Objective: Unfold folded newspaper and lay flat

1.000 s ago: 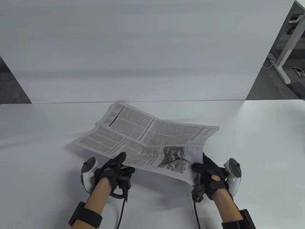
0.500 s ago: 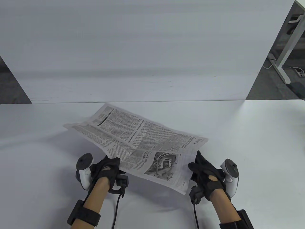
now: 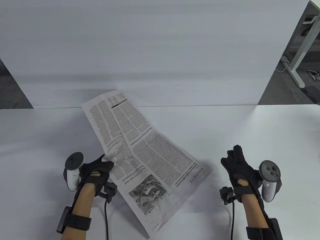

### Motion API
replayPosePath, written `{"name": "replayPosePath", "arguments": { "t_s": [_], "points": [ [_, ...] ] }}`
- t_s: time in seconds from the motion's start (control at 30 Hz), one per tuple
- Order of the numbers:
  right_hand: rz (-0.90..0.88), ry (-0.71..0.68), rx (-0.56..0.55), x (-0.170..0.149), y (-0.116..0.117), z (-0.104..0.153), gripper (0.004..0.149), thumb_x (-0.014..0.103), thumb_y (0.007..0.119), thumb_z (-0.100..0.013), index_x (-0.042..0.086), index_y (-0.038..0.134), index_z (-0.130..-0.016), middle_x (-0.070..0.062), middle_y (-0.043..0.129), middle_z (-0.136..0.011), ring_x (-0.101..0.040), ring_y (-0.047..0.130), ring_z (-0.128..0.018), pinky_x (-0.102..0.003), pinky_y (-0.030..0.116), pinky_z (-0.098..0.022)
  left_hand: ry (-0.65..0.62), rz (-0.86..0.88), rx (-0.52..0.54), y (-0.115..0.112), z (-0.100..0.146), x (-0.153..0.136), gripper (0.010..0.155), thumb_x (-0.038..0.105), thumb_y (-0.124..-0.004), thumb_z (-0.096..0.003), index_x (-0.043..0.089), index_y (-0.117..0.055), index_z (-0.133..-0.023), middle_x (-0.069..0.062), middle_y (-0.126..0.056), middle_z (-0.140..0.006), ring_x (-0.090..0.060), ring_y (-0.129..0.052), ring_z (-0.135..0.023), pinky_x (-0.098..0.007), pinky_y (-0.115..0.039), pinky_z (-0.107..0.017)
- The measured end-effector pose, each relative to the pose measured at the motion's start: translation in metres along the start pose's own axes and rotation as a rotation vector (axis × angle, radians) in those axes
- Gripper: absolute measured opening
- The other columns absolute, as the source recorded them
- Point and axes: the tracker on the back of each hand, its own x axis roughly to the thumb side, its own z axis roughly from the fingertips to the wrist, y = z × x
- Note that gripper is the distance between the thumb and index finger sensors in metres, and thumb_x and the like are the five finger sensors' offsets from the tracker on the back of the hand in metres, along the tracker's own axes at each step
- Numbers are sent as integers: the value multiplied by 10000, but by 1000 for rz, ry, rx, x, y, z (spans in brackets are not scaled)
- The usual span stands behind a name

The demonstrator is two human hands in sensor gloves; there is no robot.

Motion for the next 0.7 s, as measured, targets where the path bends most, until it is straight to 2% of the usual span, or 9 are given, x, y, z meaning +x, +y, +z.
{"name": "replayPosePath", "arguments": {
  "t_s": [0.3,0.63,0.7],
  "points": [
    [-51,-6,149,1,2,-10,945,488,937,-398,156,371,-1079,-236,470,-1135,-560,452,-1010,-670,500,-662,-173,87,-191,-1,-4,17,566,101,-722,-437,341,-805,-942,-120,-895,-925,-434,-1018,-696,-561,-775,-554],
    [-191,27,296,-18,21,-20,971,477,926,-409,147,305,-1079,-260,373,-1138,-617,431,-983,-708,519,-629,-347,95,-507,-35,0,45,560,97,-735,-433,351,-837,-922,-96,-933,-903,-425,-1034,-676,-554,-786,-544],
    [-225,58,359,-23,29,-24,979,490,936,-403,177,306,-1083,-251,372,-1144,-624,416,-983,-719,508,-625,-367,93,-575,-45,2,52,558,99,-736,-434,355,-840,-919,-92,-936,-901,-421,-1035,-678,-553,-786,-547]
  ]
}}
